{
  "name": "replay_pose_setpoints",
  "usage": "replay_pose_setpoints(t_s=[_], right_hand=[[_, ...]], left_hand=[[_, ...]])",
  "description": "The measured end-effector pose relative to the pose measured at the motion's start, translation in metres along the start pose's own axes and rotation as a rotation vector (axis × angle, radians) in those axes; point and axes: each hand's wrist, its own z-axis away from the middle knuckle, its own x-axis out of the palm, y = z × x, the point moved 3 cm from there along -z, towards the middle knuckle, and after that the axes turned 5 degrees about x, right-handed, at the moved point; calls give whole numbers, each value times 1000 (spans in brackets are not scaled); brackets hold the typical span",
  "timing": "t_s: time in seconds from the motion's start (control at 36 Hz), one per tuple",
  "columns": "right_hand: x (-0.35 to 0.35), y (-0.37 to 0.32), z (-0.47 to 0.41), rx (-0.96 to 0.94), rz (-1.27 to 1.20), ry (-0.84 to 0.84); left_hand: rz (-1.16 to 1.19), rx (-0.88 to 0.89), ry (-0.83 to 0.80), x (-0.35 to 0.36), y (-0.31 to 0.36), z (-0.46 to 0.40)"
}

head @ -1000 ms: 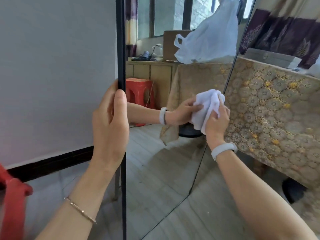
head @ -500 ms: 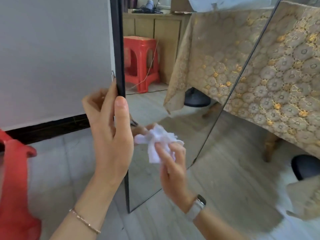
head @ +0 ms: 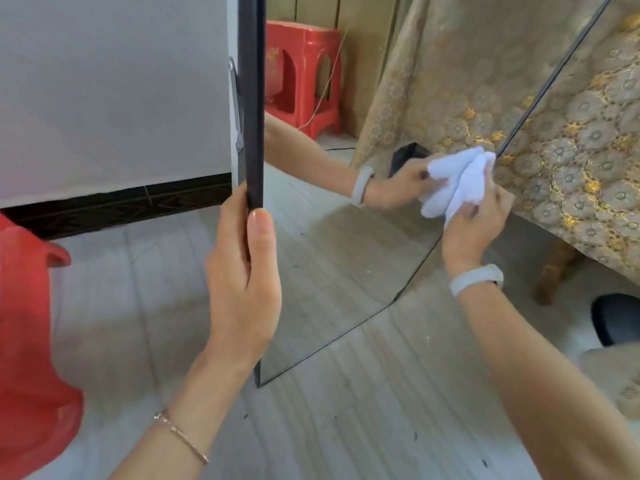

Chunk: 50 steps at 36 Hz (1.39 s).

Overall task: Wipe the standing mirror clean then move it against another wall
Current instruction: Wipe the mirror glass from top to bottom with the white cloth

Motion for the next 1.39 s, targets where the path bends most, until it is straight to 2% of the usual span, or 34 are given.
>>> replay_pose_setpoints(t_s=[0.06, 0.17, 0.31, 0.39, 0.47, 0.56, 0.69, 0.81, 0.92, 1.0, 1.14, 1.19, 1.25, 1.31, 1.39], right_hand=[[-5, -6, -23, -56, -57, 101], [-7, -1, -46, 27, -87, 205], [8, 47, -5, 294, -116, 141], [16, 81, 33, 386, -28, 89], [25, 112, 64, 495, -59, -4], [31, 130, 81, 443, 57, -99], [33, 126, 76, 345, 3, -131], [24, 93, 91, 145, -43, -185], [25, 64, 154, -190, -87, -361], [31, 48, 209, -328, -39, -525], [36, 61, 302, -568, 54, -1009], [33, 64, 314, -457, -34, -1178], [28, 66, 307, -235, -88, -1224], [18, 71, 283, -106, -63, -1136], [-5, 94, 217, -23, -9, -839]], left_hand=[[-6, 10, -14, 1, -5, 5], [-28, -34, -29, 1, -18, 17], [-12, -115, -52, 3, -39, 39], [-22, -145, -52, 2, -51, 50], [-19, -164, -78, 2, -62, 61], [-6, -194, -112, 1, -72, 69], [-21, -193, -148, -5, -84, 72], [-41, -185, -171, -4, -83, 71], [-71, -231, -99, -3, -87, 75], [-81, -262, -62, -3, -91, 76], [-90, -249, -48, -2, -90, 75], [-88, -256, -56, -3, -90, 75], [-87, -265, -67, -5, -91, 74], [-97, -268, -73, -6, -94, 74], [-139, -278, -89, -4, -100, 83]])
